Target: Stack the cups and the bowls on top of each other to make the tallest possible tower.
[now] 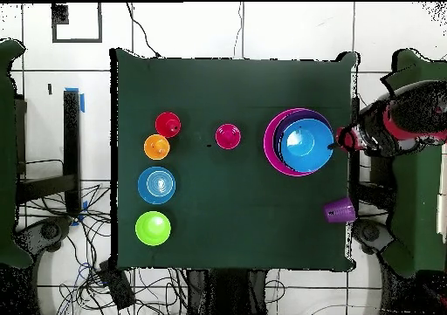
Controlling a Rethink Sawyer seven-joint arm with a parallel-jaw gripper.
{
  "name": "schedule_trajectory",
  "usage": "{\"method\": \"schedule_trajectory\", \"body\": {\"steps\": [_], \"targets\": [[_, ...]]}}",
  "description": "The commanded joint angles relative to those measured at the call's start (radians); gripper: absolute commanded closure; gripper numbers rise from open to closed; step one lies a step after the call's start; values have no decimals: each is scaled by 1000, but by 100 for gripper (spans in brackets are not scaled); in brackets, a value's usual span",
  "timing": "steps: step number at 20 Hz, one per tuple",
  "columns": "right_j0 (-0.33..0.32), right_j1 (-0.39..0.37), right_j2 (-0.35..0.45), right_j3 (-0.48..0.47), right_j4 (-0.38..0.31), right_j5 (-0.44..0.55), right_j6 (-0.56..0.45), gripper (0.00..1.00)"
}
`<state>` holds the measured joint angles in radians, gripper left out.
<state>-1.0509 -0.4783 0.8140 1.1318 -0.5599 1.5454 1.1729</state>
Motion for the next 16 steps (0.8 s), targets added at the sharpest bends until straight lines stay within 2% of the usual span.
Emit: {"method": "schedule_trajectory", "body": {"steps": [1,7,11,16], "targets": [[72,-89,-59,171,24,61,-22,0],[118,-192,-85,273,94,77,119,0],[156,-233,-115,328,129,33,194,0],[209,-269,-160,371,136,-32,254,0]]}}
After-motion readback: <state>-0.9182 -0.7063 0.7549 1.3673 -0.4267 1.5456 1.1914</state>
